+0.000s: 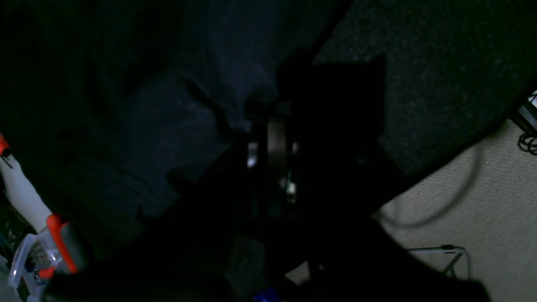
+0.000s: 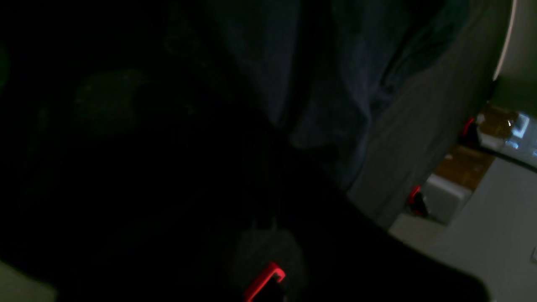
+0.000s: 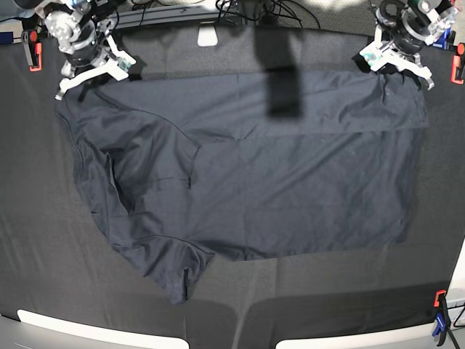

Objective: Layout the t-shirt on the table in an organized manner, then fold the t-shirt properly
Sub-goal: 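Lower the held corners onto the table and open both grippers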

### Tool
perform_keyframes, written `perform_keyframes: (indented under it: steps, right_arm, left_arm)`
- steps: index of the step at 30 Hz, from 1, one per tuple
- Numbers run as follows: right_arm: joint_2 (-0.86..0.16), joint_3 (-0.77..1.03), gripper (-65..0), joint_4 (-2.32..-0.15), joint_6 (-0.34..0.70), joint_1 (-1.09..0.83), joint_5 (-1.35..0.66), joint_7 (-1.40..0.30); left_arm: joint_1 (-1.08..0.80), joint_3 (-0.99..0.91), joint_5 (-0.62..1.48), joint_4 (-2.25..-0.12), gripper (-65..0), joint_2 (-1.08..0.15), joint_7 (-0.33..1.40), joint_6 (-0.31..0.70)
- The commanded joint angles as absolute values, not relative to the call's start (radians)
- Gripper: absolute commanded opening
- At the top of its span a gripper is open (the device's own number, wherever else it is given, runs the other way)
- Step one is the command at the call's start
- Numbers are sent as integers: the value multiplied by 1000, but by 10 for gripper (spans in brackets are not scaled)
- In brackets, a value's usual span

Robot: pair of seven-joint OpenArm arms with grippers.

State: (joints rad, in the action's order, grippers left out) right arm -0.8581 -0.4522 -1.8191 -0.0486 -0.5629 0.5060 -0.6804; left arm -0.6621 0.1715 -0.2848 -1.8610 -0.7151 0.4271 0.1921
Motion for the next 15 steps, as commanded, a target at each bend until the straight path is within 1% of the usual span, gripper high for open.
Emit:
perform_keyframes:
  steps: [1,3,5,9,15]
  right_arm:
    - [-873,-445,-650,-1831,-98,-560,558,-685]
    - [-873,-445,-650,-1832,-120,-568,630,-696]
    - [-874,-445,-650,-1843,-121,-589,673,-722]
    - [-881,-445,-650,-1890,-122,-683,720,-755]
    - [-881,-445,-650,-1940,-168,-823,749,-865]
  left_arm:
    - [-665,167,-286,-1879,-650,-729,418,186]
    - [-665,167,-286,-1878,-650,-729,418,186]
    - [-665,167,-286,-1879,-650,-729,418,186]
    - [-666,167,-286,-1879,-650,-729,421,186]
    - [-673,167,-287,-1879,-650,-730,472,186]
